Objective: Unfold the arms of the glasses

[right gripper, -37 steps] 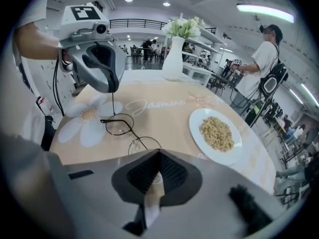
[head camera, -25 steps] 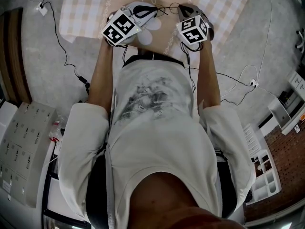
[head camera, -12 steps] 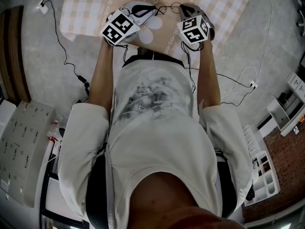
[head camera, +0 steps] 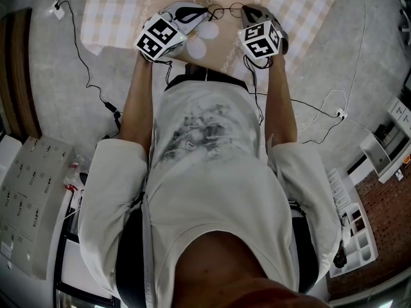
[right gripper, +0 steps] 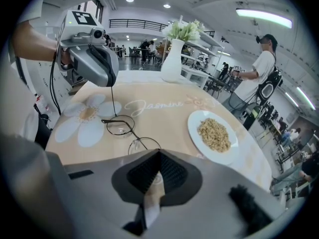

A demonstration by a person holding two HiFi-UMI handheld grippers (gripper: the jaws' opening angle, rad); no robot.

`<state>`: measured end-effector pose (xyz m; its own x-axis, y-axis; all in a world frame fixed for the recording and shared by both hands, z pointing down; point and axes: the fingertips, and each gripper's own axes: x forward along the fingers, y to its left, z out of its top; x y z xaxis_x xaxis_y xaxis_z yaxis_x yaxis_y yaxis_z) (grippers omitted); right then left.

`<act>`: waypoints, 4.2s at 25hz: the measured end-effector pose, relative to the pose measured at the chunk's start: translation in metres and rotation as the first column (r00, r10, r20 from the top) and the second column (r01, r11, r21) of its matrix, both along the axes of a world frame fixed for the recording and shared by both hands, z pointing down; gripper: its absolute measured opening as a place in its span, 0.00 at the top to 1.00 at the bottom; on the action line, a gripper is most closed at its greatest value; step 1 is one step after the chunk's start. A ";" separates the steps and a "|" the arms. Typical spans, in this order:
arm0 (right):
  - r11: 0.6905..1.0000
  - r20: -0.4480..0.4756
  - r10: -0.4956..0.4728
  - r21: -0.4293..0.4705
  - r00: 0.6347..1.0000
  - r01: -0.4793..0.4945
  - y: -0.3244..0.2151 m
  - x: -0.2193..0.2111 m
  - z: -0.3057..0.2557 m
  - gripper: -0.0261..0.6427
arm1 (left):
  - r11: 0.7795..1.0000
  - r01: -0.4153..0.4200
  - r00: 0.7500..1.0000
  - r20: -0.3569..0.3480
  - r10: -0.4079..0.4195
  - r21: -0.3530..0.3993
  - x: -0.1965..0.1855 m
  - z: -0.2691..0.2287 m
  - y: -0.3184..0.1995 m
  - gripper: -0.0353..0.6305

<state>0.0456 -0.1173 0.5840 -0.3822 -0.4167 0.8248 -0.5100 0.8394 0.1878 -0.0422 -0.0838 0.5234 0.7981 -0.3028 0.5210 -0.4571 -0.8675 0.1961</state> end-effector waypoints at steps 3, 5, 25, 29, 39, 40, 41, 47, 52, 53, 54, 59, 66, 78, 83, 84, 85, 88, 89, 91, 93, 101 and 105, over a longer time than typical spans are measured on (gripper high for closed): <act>1.000 -0.010 0.012 0.023 1.000 -0.011 -0.001 0.000 -0.001 0.94 | 1.000 -0.005 1.000 -0.006 0.005 -0.008 0.003 0.002 0.002 0.93; 0.999 -0.020 0.016 0.035 1.000 -0.016 -0.002 0.000 -0.001 0.94 | 1.000 -0.002 1.000 -0.011 0.002 -0.014 0.004 0.002 0.002 0.93; 0.984 0.038 -0.148 0.104 0.988 0.144 0.026 -0.049 -0.024 0.87 | 1.000 -0.013 1.000 -0.017 0.013 -0.020 0.006 0.000 0.004 0.93; 0.979 0.037 -0.181 0.098 0.983 0.177 0.036 -0.056 -0.022 0.84 | 1.000 -0.023 1.000 -0.009 0.023 -0.019 0.005 0.001 0.006 0.93; 0.965 0.028 -0.247 0.095 0.969 0.243 0.055 -0.066 -0.021 0.80 | 0.999 -0.034 0.999 -0.007 0.034 -0.017 0.008 -0.003 0.006 0.93; 0.964 0.027 -0.253 0.094 0.967 0.249 0.057 -0.067 -0.020 0.79 | 0.999 -0.035 0.999 -0.007 0.035 -0.018 0.008 -0.004 0.007 0.93; 0.962 0.025 -0.259 0.092 0.966 0.256 0.059 -0.068 -0.020 0.79 | 0.999 -0.035 0.999 -0.008 0.035 -0.017 0.008 -0.005 0.007 0.93; 0.952 0.007 -0.294 0.087 0.956 0.292 0.067 -0.072 -0.016 0.76 | 0.999 -0.040 0.999 -0.008 0.040 -0.016 0.010 -0.005 0.007 0.93; 0.945 -0.010 -0.315 0.090 0.949 0.314 0.070 -0.075 -0.015 0.76 | 0.999 -0.041 0.999 -0.005 0.040 -0.021 0.009 -0.004 0.009 0.93; 0.944 -0.011 -0.319 0.090 0.948 0.318 0.071 -0.075 -0.015 0.76 | 0.999 -0.040 0.999 -0.005 0.040 -0.022 0.009 -0.004 0.009 0.93; 0.942 -0.010 -0.322 0.090 0.947 0.322 0.071 -0.076 -0.015 0.75 | 0.999 -0.040 0.999 -0.005 0.040 -0.023 0.009 -0.004 0.009 0.93; 0.940 -0.009 -0.331 0.091 0.944 0.330 0.075 -0.079 -0.015 0.75 | 0.999 -0.036 0.999 -0.009 0.036 -0.023 0.009 -0.004 0.010 0.93; 0.934 -0.036 -0.340 0.100 0.940 0.342 0.076 -0.080 -0.010 0.75 | 0.999 -0.041 0.999 -0.012 0.040 -0.027 0.010 -0.004 0.011 0.93; 0.935 -0.062 -0.319 0.140 0.946 0.325 0.074 -0.077 -0.015 0.89 | 0.999 -0.042 0.999 0.004 0.042 -0.026 0.008 -0.003 0.014 0.93; 0.945 -0.027 -0.293 0.144 0.956 0.293 0.072 -0.077 -0.023 0.90 | 0.999 -0.039 0.999 0.004 0.039 -0.023 0.008 -0.002 0.015 0.93; 0.947 -0.020 -0.285 0.146 0.958 0.285 0.072 -0.077 -0.025 0.90 | 0.999 -0.038 0.999 0.004 0.039 -0.022 0.008 -0.001 0.016 0.93; 0.950 -0.013 -0.277 0.149 0.961 0.276 0.071 -0.076 -0.028 0.90 | 0.999 -0.039 0.999 0.006 0.039 -0.024 0.007 -0.001 0.017 0.93; 0.956 0.011 -0.249 0.164 0.969 0.244 0.069 -0.075 -0.037 0.90 | 0.999 -0.041 0.999 0.016 0.041 -0.028 0.005 0.001 0.019 0.93; 0.958 0.020 -0.239 0.169 0.971 0.232 0.068 -0.074 -0.041 0.91 | 0.999 -0.041 0.999 0.019 0.041 -0.029 0.005 0.001 0.019 0.93; 0.961 0.036 -0.220 0.180 0.975 0.210 0.066 -0.073 -0.048 0.91 | 0.999 -0.040 0.999 0.020 0.041 -0.031 0.004 0.002 0.020 0.93; 0.963 0.046 -0.203 0.191 0.978 0.190 0.063 -0.071 -0.053 0.91 | 0.999 -0.039 0.999 0.016 0.039 -0.029 0.004 0.002 0.020 0.93; 0.963 0.054 -0.163 0.226 0.985 0.147 0.056 -0.064 -0.068 0.92 | 0.999 -0.042 0.999 0.008 0.043 -0.022 0.004 0.001 0.021 0.93; 0.963 0.060 -0.146 0.239 0.987 0.128 0.054 -0.061 -0.074 0.92 | 0.999 -0.038 0.999 0.007 0.038 -0.020 0.003 0.002 0.021 0.93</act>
<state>-0.0157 -0.0637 0.5104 -0.5071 -0.5333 0.6771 -0.4133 0.8398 0.3520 -0.0388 -0.0630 0.5253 0.8050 -0.2616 0.5324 -0.4251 -0.8804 0.2102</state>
